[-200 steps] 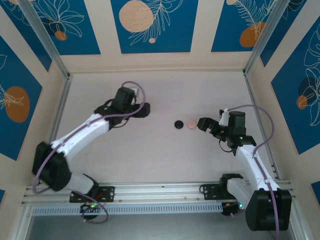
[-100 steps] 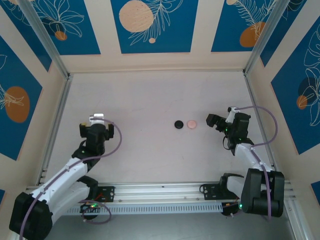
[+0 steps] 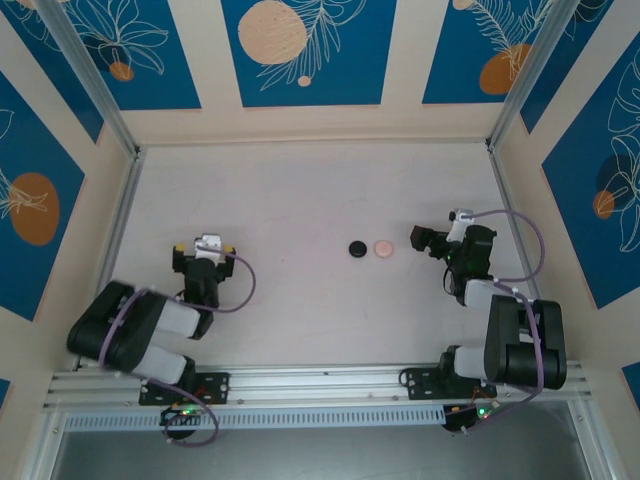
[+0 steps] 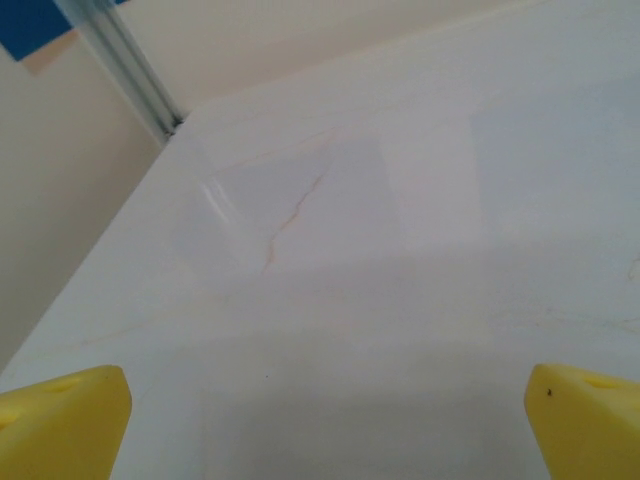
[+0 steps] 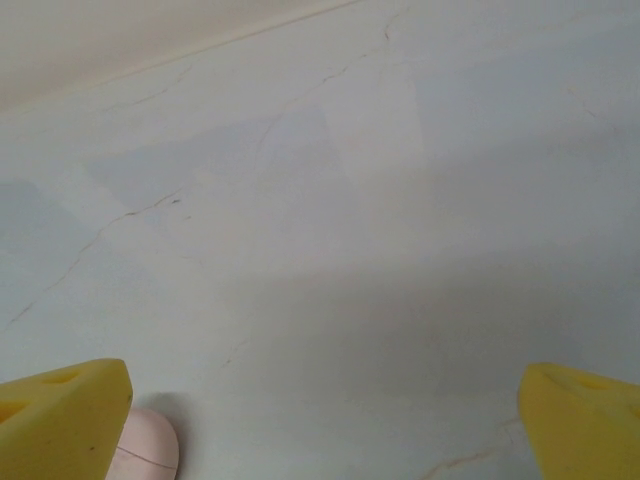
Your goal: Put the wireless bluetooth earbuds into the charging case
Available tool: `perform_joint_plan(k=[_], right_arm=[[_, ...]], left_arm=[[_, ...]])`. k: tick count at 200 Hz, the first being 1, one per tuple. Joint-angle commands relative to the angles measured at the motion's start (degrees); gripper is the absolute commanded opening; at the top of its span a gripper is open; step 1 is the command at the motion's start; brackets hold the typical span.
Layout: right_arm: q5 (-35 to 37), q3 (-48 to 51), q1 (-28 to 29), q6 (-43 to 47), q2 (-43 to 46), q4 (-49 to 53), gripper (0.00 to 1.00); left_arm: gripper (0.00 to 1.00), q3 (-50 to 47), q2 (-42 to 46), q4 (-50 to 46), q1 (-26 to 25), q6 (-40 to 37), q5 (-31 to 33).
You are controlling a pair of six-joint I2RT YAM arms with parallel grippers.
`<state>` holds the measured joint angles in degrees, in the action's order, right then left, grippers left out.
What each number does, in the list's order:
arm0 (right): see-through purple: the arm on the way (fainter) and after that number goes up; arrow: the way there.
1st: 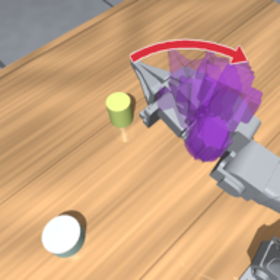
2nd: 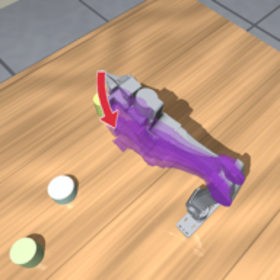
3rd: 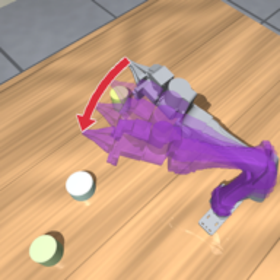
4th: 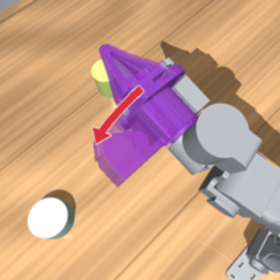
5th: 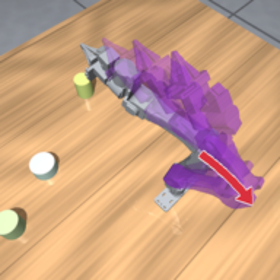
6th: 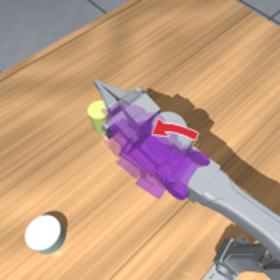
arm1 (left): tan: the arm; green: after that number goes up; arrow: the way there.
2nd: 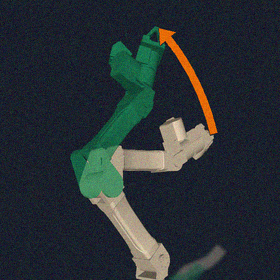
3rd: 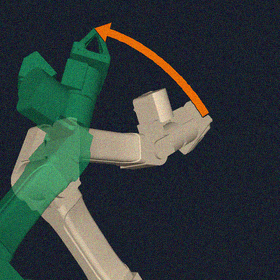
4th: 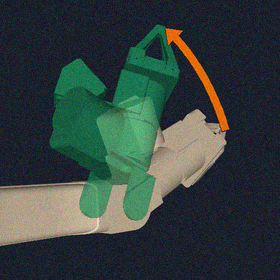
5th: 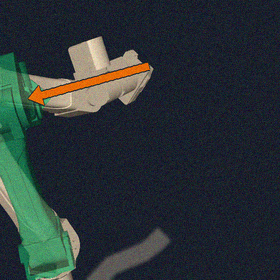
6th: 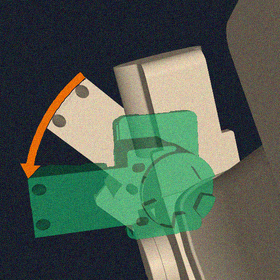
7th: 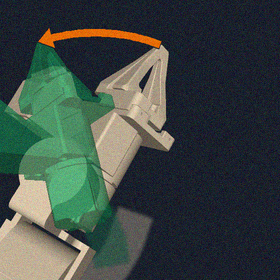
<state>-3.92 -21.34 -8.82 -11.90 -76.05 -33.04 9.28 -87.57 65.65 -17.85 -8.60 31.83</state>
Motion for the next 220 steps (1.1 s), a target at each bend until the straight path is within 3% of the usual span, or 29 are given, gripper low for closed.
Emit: perform_joint_plan(k=[1, 26, 39, 53, 90, 111, 118, 134, 149, 157, 220], right_arm=[[-3.03, -0.94, 0.01, 1.57, -1.14, -6.2, 0.99], [-2.0, 1.42, 2.48, 1.87, -7.52, -18.25, 0.99], [-0.13, -3.12, 4.99, 4.66, -8.66, -9.74, 0.99], [1.18, -5.18, 6.48, 6.31, -9.66, -7.29, 0.99], [1.32, -2.44, 6.82, 6.65, -11.41, -13.54, 0.99], [1.28, -2.54, 6.75, 6.63, -11.33, -13.27, 0.99], [1.26, -2.53, 6.8, 6.63, -11.31, -13.25, 0.99], [1.3, -2.52, 6.8, 6.67, -11.34, -13.29, 0.99], [1.31, -2.5, 6.86, 6.63, -11.31, -13.28, 0.99], [1.27, -2.51, 6.81, 6.66, -11.31, -13.29, 0.99], [1.37, -2.47, 6.88, 6.63, -11.31, -13.28, 0.99]], left_arm=[[1.0, 2.17, -2.4, 11.7, 1.01, -2.38, -2.81], [1.0, 1.24, -3.23, 14.62, 1.32, -2.14, -3.11], [1.0, 1.34, -3.08, 14.34, 1.59, -1.91, -3.48], [1.0, 1.36, -3.23, 14.33, 1.59, -1.99, -3.53], [1.0, 1.94, -2.21, 11.36, 2.92, -0.69, -6.14], [1.0, 2.25, -3.12, 8.82, 6.7, 1.84, -14.57], [1.0, 3.39, -5.58, 10.97, 7.07, 1.63, -14.21], [1.0, 6.69, -1.49, -2.89, 7.79, 3.09, -15.68], [1.0, 10.72, -2.95, -7.53, 9.56, 5.14, -14.12], [1.0, 11.68, -1.68, -11.75, 11.97, 8.06, -17.13], [1.0, 10.94, -1.76, -9.79, 12.95, 8.07, -19.16]])
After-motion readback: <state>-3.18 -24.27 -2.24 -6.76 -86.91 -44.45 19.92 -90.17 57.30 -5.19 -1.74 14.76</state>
